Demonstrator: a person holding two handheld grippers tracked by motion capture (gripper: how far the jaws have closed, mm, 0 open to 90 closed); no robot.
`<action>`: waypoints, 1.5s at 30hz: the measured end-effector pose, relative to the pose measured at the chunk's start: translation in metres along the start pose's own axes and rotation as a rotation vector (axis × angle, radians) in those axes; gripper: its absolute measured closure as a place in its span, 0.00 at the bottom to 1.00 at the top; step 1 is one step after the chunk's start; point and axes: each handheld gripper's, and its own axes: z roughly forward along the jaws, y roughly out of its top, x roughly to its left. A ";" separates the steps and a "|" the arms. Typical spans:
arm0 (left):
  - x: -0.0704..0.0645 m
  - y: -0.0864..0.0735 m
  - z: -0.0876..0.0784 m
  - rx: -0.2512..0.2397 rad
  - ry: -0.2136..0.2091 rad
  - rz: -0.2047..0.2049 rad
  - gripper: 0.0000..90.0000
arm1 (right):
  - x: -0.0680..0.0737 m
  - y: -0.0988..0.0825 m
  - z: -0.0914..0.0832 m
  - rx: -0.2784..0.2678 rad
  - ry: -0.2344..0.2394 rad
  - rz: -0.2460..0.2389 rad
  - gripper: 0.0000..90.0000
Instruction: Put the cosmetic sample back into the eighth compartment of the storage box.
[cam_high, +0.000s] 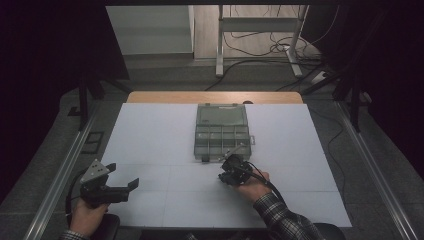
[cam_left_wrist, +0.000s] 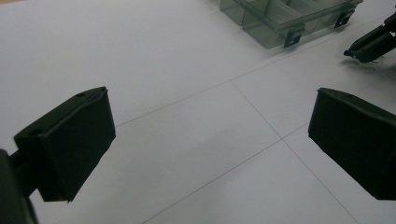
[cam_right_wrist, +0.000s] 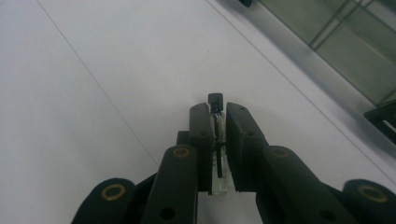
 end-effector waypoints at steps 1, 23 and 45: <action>0.000 0.000 0.000 0.000 0.000 0.000 0.01 | 0.000 0.000 -0.001 -0.008 0.002 0.001 0.90; 0.000 0.000 0.000 0.001 -0.004 -0.001 0.02 | -0.016 -0.002 -0.024 -0.099 0.011 0.023 0.90; 0.001 0.000 0.000 0.002 -0.010 -0.006 0.02 | -0.035 -0.002 -0.040 -0.161 -0.013 0.082 0.90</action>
